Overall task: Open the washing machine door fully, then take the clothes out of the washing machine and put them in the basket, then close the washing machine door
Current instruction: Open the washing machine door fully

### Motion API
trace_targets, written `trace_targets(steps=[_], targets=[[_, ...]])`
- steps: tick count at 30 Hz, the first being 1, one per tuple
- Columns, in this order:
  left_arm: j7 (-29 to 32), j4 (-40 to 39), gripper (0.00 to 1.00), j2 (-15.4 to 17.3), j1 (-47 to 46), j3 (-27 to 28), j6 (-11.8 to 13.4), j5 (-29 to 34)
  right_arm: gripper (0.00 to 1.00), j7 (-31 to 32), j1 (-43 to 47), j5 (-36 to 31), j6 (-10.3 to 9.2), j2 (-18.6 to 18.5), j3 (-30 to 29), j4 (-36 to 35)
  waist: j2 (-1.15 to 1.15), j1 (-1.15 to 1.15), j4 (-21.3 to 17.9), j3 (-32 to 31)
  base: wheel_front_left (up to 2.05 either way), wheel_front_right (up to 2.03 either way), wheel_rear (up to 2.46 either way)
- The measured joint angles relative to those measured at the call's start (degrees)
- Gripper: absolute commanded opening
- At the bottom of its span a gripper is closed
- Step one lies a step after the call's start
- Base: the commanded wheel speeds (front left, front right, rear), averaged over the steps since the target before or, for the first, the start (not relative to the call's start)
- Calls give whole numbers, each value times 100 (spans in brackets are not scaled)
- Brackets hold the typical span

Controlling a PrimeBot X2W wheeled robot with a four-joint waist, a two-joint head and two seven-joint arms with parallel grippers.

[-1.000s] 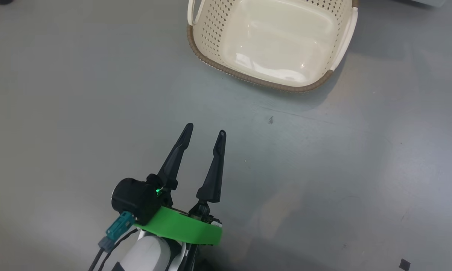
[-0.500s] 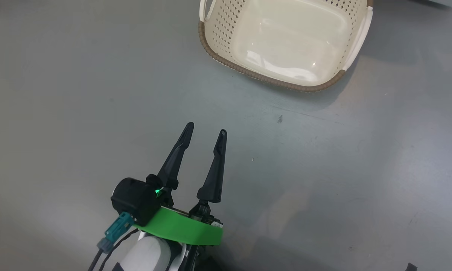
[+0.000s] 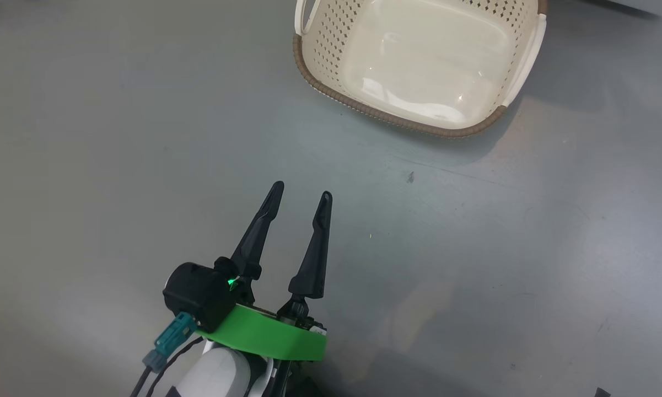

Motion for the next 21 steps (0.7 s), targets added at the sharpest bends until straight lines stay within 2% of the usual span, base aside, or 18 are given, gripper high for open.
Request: trace_targets(steps=[21], targets=[[0, 100, 100, -1, -2, 40, 0, 20, 0, 376, -45, 36, -3, 7, 180, 482, 0, 0, -87, -230, 0, 0, 0]])
